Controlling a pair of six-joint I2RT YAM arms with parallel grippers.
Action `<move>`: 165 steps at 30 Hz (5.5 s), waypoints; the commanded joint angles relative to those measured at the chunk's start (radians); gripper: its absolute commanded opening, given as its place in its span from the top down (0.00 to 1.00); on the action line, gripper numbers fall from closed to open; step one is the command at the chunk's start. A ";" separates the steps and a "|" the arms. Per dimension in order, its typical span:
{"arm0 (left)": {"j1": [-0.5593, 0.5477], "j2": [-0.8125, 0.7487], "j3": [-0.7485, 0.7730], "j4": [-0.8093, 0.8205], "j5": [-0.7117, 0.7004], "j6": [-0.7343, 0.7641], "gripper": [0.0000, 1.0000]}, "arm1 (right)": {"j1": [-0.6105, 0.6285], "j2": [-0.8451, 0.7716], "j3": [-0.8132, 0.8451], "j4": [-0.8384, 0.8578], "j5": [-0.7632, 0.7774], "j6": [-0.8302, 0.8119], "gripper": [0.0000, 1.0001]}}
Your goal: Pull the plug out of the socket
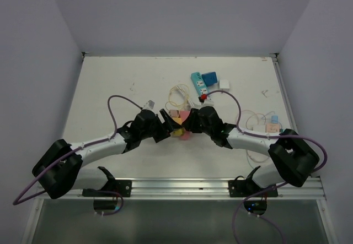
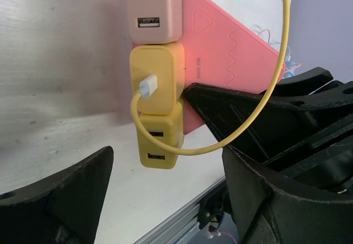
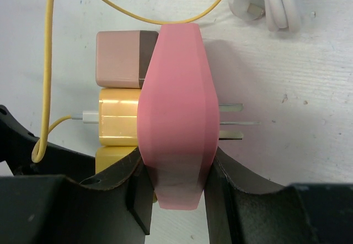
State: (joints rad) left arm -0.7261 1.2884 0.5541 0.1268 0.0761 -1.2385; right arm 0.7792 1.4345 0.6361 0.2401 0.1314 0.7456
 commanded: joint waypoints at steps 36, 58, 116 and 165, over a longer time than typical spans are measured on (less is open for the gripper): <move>-0.075 0.059 -0.025 0.241 -0.147 -0.039 1.00 | 0.000 -0.128 0.002 -0.050 0.163 0.086 1.00; -0.095 -0.213 0.019 -0.123 -0.262 -0.098 1.00 | -0.106 -0.146 0.019 -0.231 0.369 0.075 1.00; 0.289 0.017 0.155 -0.110 0.154 0.289 0.01 | -0.129 -0.416 -0.023 -0.246 -0.062 -0.299 1.00; -0.096 0.158 0.201 0.065 -0.072 -0.035 1.00 | -0.100 -0.387 -0.065 -0.188 -0.003 -0.198 1.00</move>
State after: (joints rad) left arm -0.8169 1.4933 0.7734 0.1585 0.0471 -1.2732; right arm 0.6769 1.0721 0.5659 -0.0017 0.0612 0.5430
